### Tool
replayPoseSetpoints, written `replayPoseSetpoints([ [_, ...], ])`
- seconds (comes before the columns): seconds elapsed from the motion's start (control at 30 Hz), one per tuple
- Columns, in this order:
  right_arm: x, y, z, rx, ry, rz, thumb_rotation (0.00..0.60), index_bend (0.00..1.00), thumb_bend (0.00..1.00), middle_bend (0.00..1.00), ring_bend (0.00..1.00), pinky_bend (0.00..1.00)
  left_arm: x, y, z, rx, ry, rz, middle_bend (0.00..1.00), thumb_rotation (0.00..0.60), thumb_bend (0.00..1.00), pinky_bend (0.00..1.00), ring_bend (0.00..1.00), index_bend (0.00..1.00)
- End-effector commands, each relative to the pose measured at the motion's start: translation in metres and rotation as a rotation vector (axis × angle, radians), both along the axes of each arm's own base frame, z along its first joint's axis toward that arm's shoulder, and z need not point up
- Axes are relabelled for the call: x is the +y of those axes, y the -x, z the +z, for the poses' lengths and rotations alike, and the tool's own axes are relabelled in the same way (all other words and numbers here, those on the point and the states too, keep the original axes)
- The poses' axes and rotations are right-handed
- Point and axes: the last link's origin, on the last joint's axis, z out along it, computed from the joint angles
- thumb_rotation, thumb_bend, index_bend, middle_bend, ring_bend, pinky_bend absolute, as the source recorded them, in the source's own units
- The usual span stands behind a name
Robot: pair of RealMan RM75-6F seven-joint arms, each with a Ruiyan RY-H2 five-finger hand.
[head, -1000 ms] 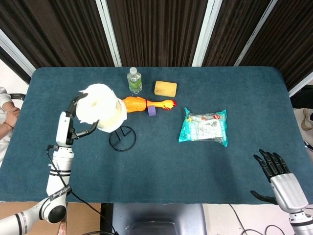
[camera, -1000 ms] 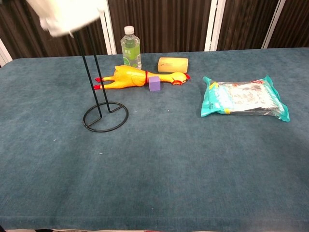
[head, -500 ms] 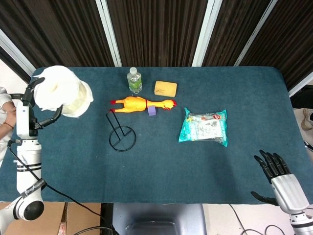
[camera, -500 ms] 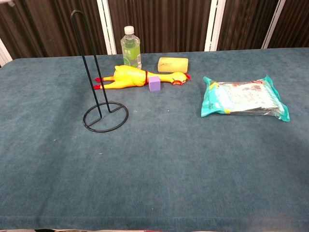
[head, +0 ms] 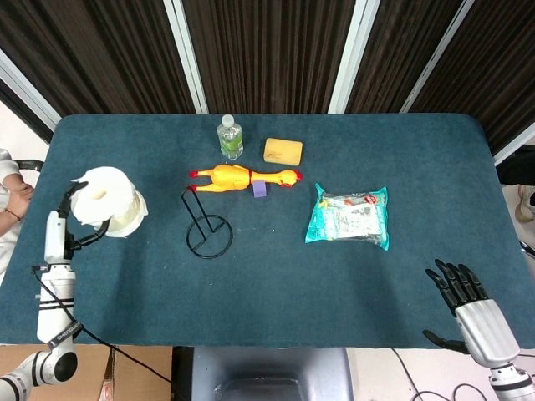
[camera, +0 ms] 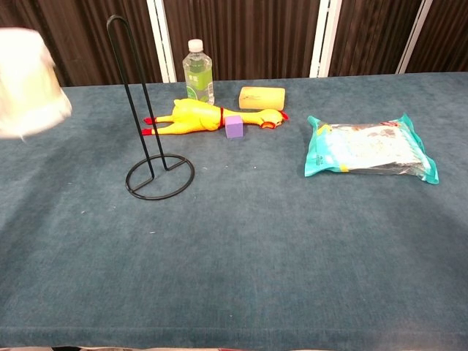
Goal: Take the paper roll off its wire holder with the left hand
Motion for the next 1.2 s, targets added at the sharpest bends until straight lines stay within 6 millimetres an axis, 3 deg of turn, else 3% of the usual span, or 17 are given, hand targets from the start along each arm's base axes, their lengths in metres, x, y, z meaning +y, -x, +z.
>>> replayPoseSetpoints([
  [0.03, 0.001, 0.000, 0.002, -0.005, 0.005, -0.001, 0.600, 0.00, 0.04, 0.00, 0.00, 0.00, -0.010, 0.009, -0.050, 0.031, 0.116, -0.008, 0.45, 0.600, 0.45, 0.39, 0.41, 0.36],
  [0.17, 0.003, 0.000, 0.002, -0.011, 0.002, 0.009, 0.600, 0.00, 0.04, 0.00, 0.00, 0.00, -0.011, 0.010, -0.070, 0.083, 0.122, -0.007, 0.30, 0.600, 0.42, 0.09, 0.20, 0.21],
  [0.23, 0.003, 0.000, 0.003, -0.010, 0.002, 0.012, 0.600, 0.00, 0.04, 0.00, 0.00, 0.00, -0.012, 0.009, -0.075, 0.080, 0.135, -0.003, 0.21, 0.600, 0.41, 0.02, 0.13, 0.11],
  [0.4, 0.003, 0.001, 0.004, -0.004, 0.000, 0.005, 0.600, 0.00, 0.04, 0.00, 0.00, 0.00, -0.011, 0.008, -0.072, 0.117, 0.126, -0.014, 0.01, 0.600, 0.39, 0.01, 0.00, 0.00],
  [0.53, 0.003, 0.001, 0.003, 0.001, -0.009, 0.014, 0.600, 0.00, 0.04, 0.00, 0.00, 0.00, -0.016, 0.010, -0.062, 0.138, 0.134, -0.012, 0.00, 0.600, 0.36, 0.00, 0.00, 0.00],
  [0.63, 0.005, 0.000, 0.005, -0.001, -0.013, 0.023, 0.600, 0.00, 0.04, 0.00, 0.00, 0.00, -0.026, 0.013, -0.039, 0.146, 0.097, -0.027, 0.00, 0.600, 0.35, 0.00, 0.00, 0.00],
  [0.73, 0.006, 0.001, 0.008, -0.010, 0.001, 0.023, 0.600, 0.00, 0.04, 0.00, 0.00, 0.00, -0.047, 0.018, -0.002, 0.199, 0.023, -0.058, 0.00, 0.600, 0.35, 0.00, 0.00, 0.00],
  [0.9, 0.004, 0.002, 0.006, -0.002, 0.008, 0.013, 0.600, 0.00, 0.04, 0.00, 0.00, 0.00, -0.109, 0.025, 0.054, 0.453, -0.020, -0.096, 0.00, 0.600, 0.35, 0.00, 0.00, 0.00],
  [1.07, 0.005, -0.002, -0.002, 0.019, -0.007, 0.020, 0.600, 0.00, 0.04, 0.00, 0.00, 0.00, -0.164, 0.031, 0.048, 0.609, -0.001, -0.171, 0.00, 0.600, 0.36, 0.00, 0.00, 0.00],
  [1.13, 0.006, -0.003, -0.004, 0.026, -0.009, 0.026, 0.600, 0.00, 0.04, 0.00, 0.00, 0.00, -0.167, 0.036, 0.040, 0.751, 0.045, -0.180, 0.00, 0.600, 0.36, 0.00, 0.00, 0.00],
  [1.2, 0.007, -0.004, -0.006, 0.028, -0.016, 0.027, 0.600, 0.00, 0.04, 0.00, 0.00, 0.00, -0.168, 0.034, 0.033, 0.780, 0.076, -0.182, 0.00, 0.600, 0.37, 0.00, 0.00, 0.00],
])
